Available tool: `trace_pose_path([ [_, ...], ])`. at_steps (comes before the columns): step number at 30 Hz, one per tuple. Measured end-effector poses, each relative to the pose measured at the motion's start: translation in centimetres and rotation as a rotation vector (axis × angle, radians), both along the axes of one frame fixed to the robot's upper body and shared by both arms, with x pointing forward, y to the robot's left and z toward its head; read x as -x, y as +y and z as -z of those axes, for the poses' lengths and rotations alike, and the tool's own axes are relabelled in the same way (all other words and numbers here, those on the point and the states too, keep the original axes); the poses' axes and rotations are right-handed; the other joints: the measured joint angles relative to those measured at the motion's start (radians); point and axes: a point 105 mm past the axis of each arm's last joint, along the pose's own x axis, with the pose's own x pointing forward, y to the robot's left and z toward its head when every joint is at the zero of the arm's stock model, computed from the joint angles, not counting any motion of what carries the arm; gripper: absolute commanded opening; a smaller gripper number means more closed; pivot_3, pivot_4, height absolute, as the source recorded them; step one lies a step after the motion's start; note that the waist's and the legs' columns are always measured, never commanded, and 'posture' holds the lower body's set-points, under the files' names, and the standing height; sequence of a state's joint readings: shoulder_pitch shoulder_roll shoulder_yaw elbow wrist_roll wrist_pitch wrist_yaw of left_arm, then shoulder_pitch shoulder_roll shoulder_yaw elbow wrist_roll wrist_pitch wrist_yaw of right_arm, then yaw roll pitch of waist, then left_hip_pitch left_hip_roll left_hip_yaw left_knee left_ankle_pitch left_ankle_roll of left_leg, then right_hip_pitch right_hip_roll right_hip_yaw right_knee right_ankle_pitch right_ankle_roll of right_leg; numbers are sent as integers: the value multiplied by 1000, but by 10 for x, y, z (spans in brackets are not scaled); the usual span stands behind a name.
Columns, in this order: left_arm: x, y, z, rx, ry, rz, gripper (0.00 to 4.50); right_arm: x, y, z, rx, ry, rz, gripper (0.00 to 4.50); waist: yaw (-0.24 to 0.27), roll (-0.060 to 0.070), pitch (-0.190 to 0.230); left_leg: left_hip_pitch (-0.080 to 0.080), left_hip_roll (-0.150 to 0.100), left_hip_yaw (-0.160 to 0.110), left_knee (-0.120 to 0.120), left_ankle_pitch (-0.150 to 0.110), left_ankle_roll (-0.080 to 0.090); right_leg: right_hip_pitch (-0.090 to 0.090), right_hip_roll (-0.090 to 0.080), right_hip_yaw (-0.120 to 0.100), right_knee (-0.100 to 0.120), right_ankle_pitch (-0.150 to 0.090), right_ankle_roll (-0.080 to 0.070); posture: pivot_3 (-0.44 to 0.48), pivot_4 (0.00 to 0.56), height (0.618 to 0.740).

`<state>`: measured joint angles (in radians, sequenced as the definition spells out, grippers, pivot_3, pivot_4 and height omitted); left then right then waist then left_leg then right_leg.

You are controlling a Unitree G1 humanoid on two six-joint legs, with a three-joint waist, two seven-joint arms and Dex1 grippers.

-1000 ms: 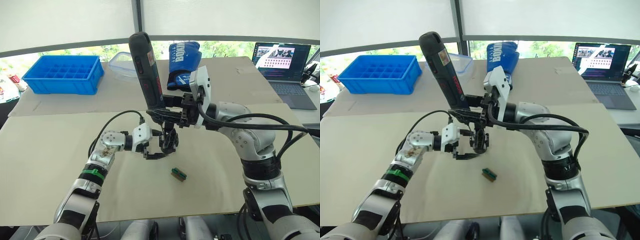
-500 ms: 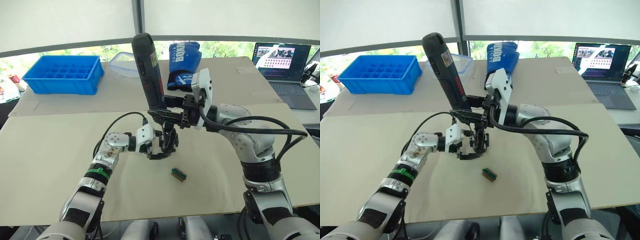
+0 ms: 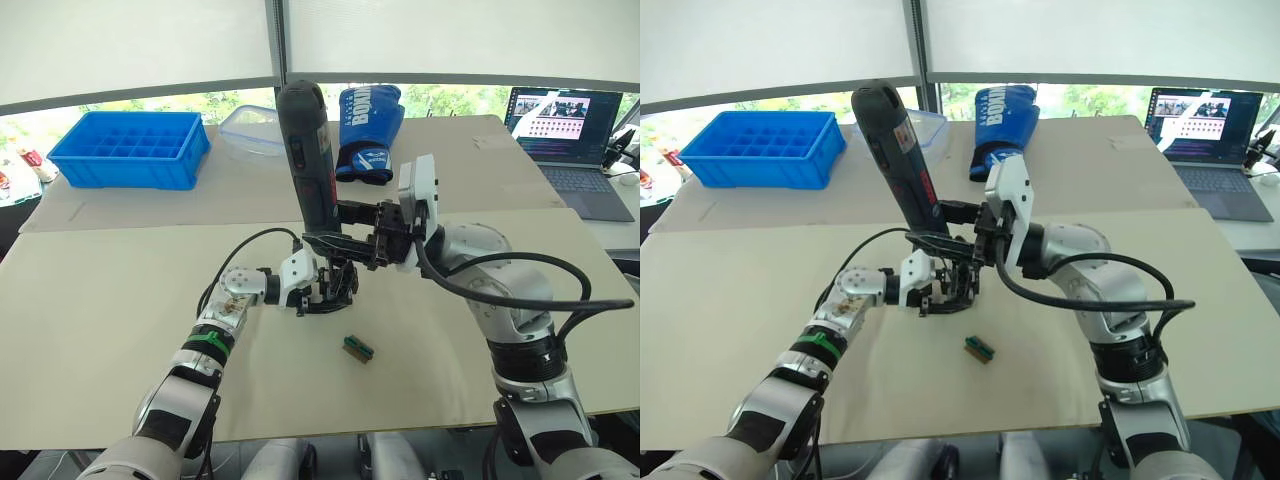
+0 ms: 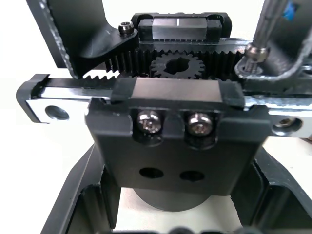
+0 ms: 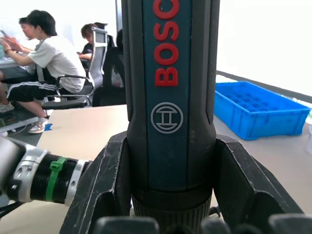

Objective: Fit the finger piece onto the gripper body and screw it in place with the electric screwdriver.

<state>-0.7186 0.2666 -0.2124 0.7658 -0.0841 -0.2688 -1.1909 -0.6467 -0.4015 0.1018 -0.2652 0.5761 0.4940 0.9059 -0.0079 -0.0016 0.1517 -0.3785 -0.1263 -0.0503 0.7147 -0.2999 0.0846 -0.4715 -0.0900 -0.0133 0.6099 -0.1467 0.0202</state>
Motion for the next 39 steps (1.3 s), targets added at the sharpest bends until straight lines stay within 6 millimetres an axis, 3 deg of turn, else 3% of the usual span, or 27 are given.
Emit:
trace_pose_path([
  [11,-1,1,2,-6,7,3,2384,-4,-3,5,0,-43,-33,1912,1,-1,-1,4,0,0,0,0,0,3,0,0,-1,0,0,0,150,740],
  [21,-2,1,3,-8,10,-4,2384,-17,-5,8,-28,43,-7,1912,0,-1,-1,9,1,0,-1,0,0,7,-1,1,-1,0,0,0,150,740],
  [39,-4,0,3,-16,12,-1,2384,-6,-1,10,1,26,-34,1912,3,-1,-1,9,1,0,-1,0,0,8,-1,0,-1,0,0,0,150,740],
])
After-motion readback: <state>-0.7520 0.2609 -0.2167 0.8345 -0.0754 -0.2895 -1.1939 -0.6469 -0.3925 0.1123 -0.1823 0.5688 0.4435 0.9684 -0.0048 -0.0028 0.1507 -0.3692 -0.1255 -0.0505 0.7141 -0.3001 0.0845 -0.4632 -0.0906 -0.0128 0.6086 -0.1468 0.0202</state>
